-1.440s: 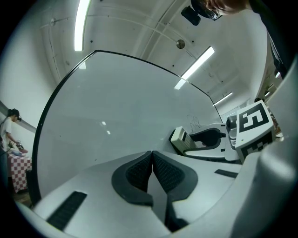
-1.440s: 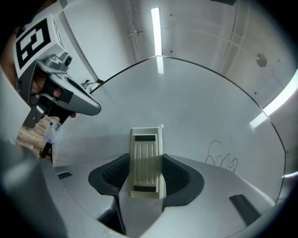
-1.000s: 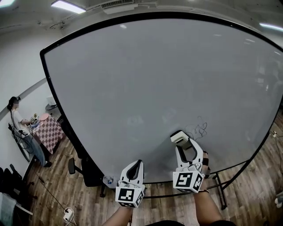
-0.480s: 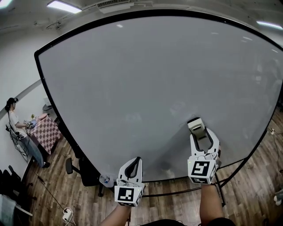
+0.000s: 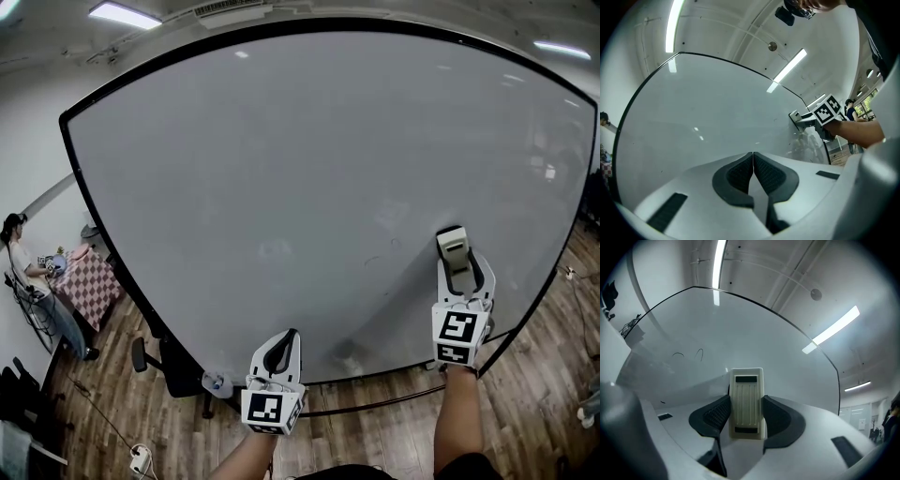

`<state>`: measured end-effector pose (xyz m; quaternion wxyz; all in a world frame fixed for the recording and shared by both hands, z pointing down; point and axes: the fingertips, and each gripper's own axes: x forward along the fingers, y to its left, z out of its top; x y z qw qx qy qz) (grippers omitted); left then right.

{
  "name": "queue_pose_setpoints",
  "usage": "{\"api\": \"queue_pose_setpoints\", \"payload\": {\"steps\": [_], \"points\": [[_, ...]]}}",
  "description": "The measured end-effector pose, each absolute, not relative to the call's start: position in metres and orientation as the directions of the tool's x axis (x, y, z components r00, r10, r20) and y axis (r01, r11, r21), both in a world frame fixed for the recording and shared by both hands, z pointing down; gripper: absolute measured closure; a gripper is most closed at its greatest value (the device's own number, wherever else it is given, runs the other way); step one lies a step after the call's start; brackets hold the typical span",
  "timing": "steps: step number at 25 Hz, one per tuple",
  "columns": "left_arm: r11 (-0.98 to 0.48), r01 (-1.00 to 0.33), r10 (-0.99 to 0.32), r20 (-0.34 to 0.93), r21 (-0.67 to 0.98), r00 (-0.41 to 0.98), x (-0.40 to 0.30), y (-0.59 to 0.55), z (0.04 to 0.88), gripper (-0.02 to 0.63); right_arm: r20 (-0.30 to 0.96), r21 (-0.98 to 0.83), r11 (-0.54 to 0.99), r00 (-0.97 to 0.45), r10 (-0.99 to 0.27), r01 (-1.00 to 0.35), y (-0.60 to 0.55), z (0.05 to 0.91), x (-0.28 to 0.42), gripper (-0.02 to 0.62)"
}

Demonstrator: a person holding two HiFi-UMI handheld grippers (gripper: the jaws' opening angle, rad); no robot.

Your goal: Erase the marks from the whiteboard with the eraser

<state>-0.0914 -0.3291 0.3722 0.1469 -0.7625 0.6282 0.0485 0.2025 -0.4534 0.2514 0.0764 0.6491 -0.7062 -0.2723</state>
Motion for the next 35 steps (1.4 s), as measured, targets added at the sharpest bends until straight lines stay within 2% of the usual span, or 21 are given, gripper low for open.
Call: {"api": "queue_pose_setpoints", "payload": {"steps": [6, 11, 17, 23, 29, 35], "points": [[-0.137, -0.985, -0.940, -0.299, -0.105, 0.163, -0.104, -0.334, 0.359, 0.584, -0.249, 0.463, 0.020, -0.152, -0.956, -0.886, -0.439, 0.256, 0.196, 0.353], [-0.141, -0.985, -0.940, -0.299, -0.098, 0.164, -0.107, -0.330, 0.361, 0.584, -0.245, 0.477, 0.125, -0.268, -0.932, -0.870, -0.405, 0.268, 0.152, 0.353], [-0.122, -0.988, -0.945, -0.294, -0.098, 0.146, -0.121, -0.327, 0.364, 0.584, -0.127, 0.520, 0.310, -0.430, -0.894, -0.796, -0.382, 0.333, 0.073, 0.353], [-0.107, -0.989, -0.948, -0.288, -0.101, 0.132, -0.128, -0.324, 0.369, 0.584, -0.069, 0.566, 0.387, -0.510, -0.858, -0.728, -0.374, 0.369, 0.022, 0.353], [-0.091, -0.991, -0.955, -0.274, -0.097, 0.115, -0.143, -0.323, 0.375, 0.584, -0.058, 0.571, 0.394, -0.514, -0.856, -0.721, -0.386, 0.379, 0.005, 0.353], [-0.069, -0.994, -0.956, -0.280, -0.090, 0.092, -0.149, -0.325, 0.375, 0.584, -0.090, 0.566, 0.352, -0.480, -0.873, -0.745, -0.394, 0.368, 0.024, 0.353]]}}
